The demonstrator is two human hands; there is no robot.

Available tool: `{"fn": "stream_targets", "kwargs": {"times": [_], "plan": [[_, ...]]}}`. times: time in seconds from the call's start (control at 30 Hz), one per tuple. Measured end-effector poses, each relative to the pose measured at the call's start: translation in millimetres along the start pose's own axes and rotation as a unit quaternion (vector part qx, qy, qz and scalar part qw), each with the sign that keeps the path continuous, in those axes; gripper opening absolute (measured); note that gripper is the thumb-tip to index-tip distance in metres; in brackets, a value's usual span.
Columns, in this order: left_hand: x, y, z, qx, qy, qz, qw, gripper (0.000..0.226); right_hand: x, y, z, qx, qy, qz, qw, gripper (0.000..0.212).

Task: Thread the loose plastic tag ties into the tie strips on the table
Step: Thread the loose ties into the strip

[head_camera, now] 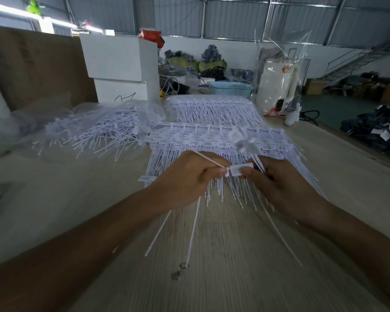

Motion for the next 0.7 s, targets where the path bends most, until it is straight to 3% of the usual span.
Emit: {"fn": "stream_targets", "kwargs": {"times": [0.07,0.23,0.5,0.7], "plan": [[-2,-1,1,0.005,0.016,0.014,1.0,0.019,3,0,-1,0.005,0.009,0.012,1.0,0.025],[2,0,3,0.023,0.023,-0.025,0.999,0.019,11,-2,4,0.0,-0.141,-0.208,0.968,0.041],[5,10,5,0.11,0.028,-0.027,0.993,0.021,10,-9,7,-0.082,-0.227,-0.28,0.929,0.027],[3,9,3,0.032,0.006,-0.071,0.997,0.023,7,-2,3,-0.038,-0.232,-0.28,0.931,0.033]]}}
Point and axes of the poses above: each hand's wrist, its own z-axis away from the middle knuckle, its own y-axis out of the back of the hand, x = y × z, the point moved 3 cm from there along -z, towards the middle knuckle, and after that the axes turned 2 degrees about x, right-handed, at the moved point
